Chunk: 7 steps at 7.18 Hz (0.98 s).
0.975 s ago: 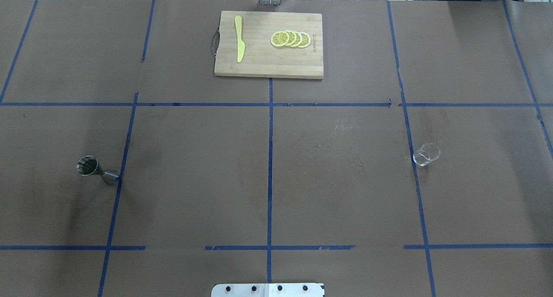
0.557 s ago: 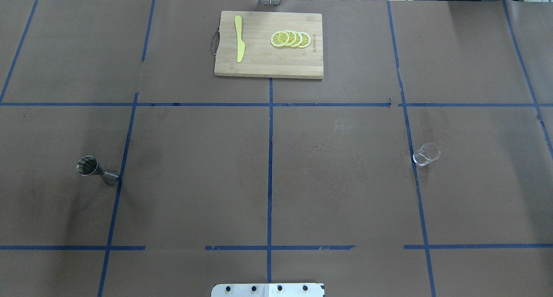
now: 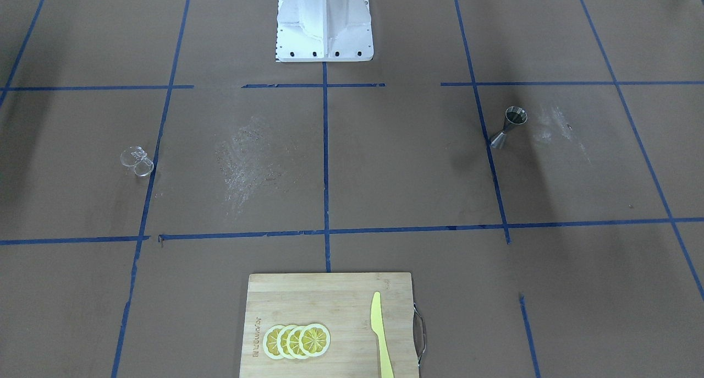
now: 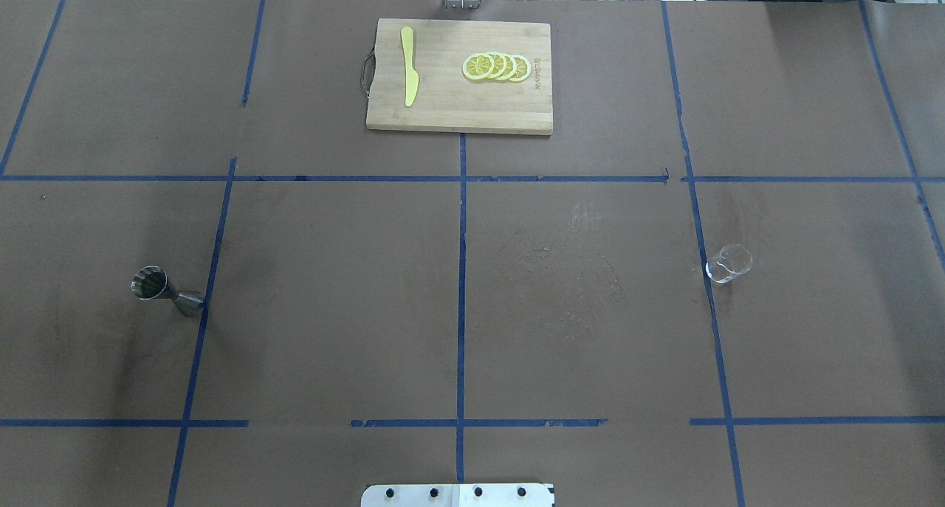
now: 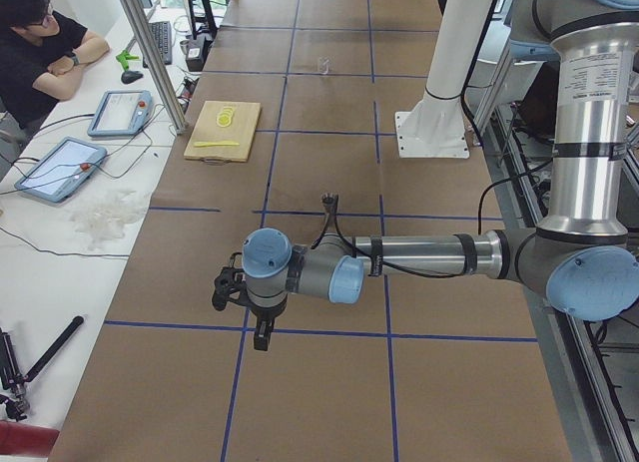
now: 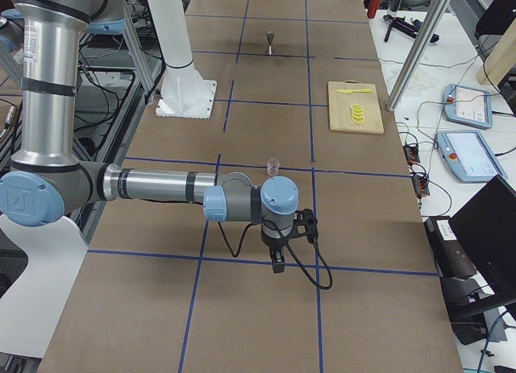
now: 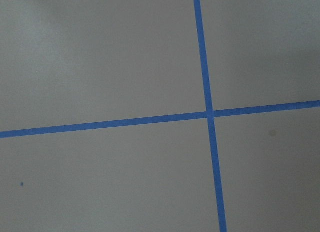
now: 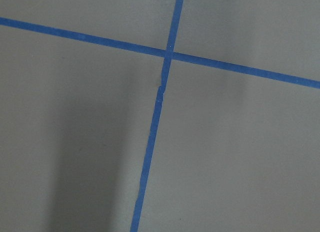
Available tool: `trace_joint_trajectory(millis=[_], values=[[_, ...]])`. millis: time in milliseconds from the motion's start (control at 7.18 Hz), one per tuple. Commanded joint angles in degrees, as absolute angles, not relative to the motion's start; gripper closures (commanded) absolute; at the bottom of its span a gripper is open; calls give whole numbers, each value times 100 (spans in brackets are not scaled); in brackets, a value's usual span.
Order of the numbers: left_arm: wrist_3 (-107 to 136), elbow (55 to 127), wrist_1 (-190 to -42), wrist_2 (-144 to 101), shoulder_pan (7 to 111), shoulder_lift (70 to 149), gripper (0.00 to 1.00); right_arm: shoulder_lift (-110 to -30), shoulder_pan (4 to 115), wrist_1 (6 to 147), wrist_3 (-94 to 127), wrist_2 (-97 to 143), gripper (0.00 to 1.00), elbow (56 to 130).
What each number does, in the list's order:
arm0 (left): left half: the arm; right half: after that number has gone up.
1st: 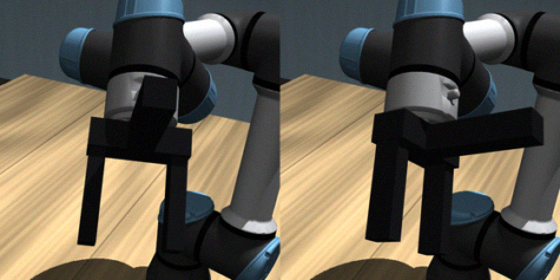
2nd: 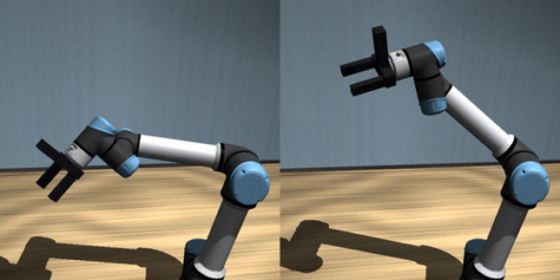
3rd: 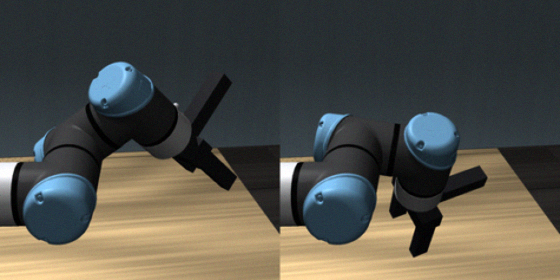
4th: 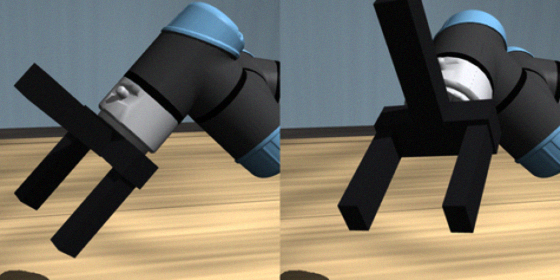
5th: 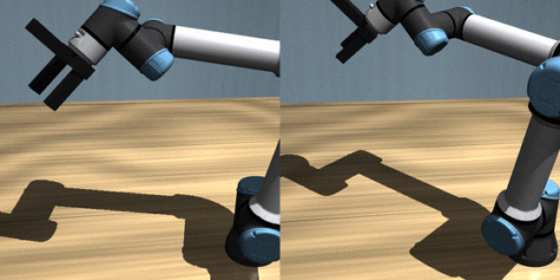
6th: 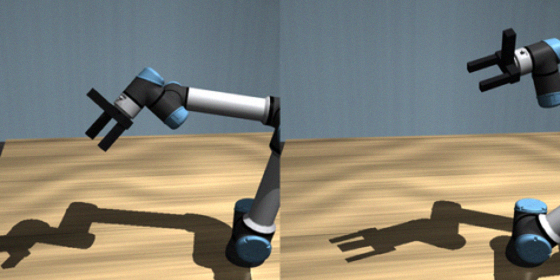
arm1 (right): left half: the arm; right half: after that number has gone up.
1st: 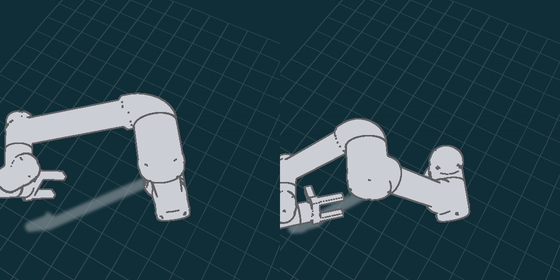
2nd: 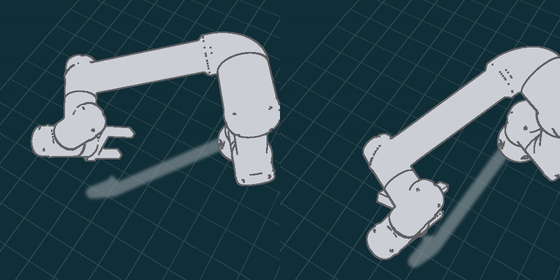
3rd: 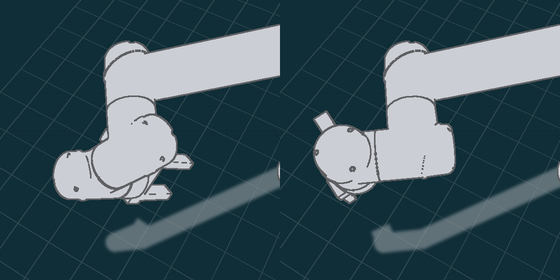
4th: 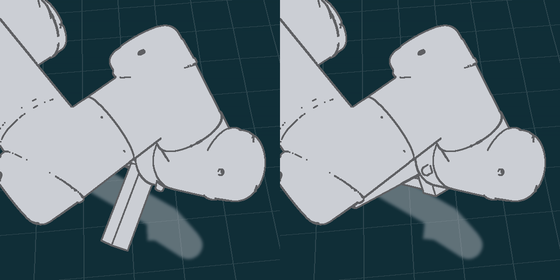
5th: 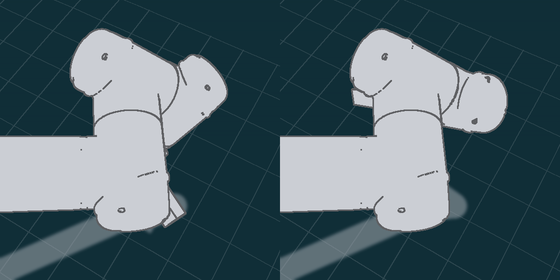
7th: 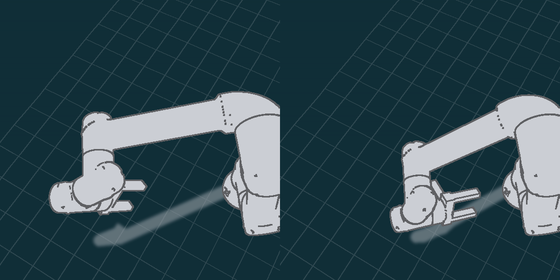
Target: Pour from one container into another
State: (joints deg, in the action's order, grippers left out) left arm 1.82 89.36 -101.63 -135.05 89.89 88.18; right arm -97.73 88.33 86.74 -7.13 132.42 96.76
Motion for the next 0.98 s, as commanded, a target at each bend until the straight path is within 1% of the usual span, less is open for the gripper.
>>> trace_joint_trajectory(millis=[0,836], values=[[185,8965,-10037,-13728,8982,8807,0,-9773,8833,8657,-694,13236,0,9677],[185,9035,-10081,-13702,8974,8824,0,-9782,8833,8631,-756,13236,0,9677]])
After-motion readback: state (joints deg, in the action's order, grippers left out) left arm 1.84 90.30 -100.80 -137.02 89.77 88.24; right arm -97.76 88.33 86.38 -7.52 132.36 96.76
